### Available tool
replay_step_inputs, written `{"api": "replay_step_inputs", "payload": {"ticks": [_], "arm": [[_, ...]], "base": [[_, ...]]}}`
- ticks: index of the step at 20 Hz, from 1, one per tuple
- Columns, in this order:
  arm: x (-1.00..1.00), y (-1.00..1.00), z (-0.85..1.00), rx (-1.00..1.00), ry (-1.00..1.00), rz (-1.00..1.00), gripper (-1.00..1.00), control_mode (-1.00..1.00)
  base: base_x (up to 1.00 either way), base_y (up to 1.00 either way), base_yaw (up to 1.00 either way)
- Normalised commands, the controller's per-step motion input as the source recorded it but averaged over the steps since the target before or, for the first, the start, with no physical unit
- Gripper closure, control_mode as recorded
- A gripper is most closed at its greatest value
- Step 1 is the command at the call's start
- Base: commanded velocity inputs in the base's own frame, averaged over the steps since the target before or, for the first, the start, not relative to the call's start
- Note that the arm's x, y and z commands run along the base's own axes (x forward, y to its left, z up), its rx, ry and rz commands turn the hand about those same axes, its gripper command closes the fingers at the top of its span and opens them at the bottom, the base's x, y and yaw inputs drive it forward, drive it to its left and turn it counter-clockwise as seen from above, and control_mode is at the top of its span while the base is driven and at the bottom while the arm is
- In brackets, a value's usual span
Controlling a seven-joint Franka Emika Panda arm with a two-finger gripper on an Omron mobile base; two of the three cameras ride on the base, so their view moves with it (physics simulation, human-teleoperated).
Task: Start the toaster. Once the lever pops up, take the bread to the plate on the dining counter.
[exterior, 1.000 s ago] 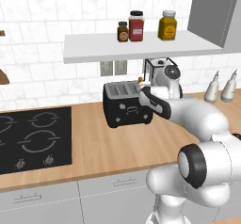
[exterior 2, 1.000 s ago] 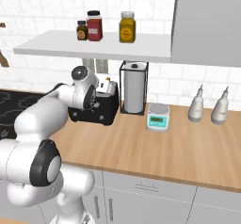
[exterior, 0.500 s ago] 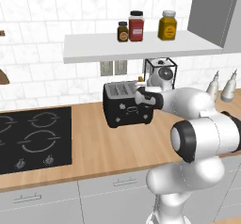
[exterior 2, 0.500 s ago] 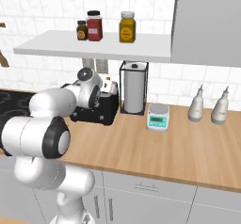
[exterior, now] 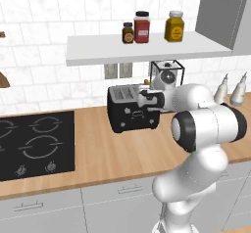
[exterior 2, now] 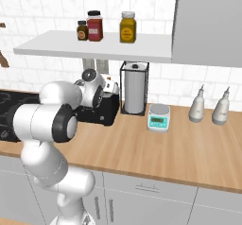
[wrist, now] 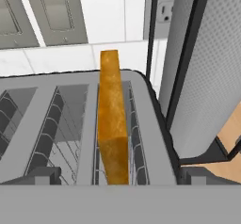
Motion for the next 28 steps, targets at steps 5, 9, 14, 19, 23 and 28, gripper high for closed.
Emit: {"api": "replay_step_inputs", "payload": {"ticks": [5,9,14,19,23,28], "arm": [[0.34,0.0,-0.08,0.0,-0.01,0.0,-1.0,-1.0],[0.37,0.0,-0.08,0.0,0.0,0.0,-1.0,-1.0],[0.41,0.0,-0.08,0.0,0.0,0.0,-1.0,-1.0],[0.36,0.0,-0.06,0.0,-0.02,0.0,-1.0,-1.0],[0.14,0.0,-0.18,0.0,0.0,0.0,1.0,-1.0],[0.03,0.0,-0.23,0.0,0.0,0.0,1.0,-1.0]], "base": [[0.0,0.0,0.0],[0.0,0.0,0.0],[0.0,0.0,0.0],[0.0,0.0,0.0],[0.0,0.0,0.0],[0.0,0.0,0.0]]}}
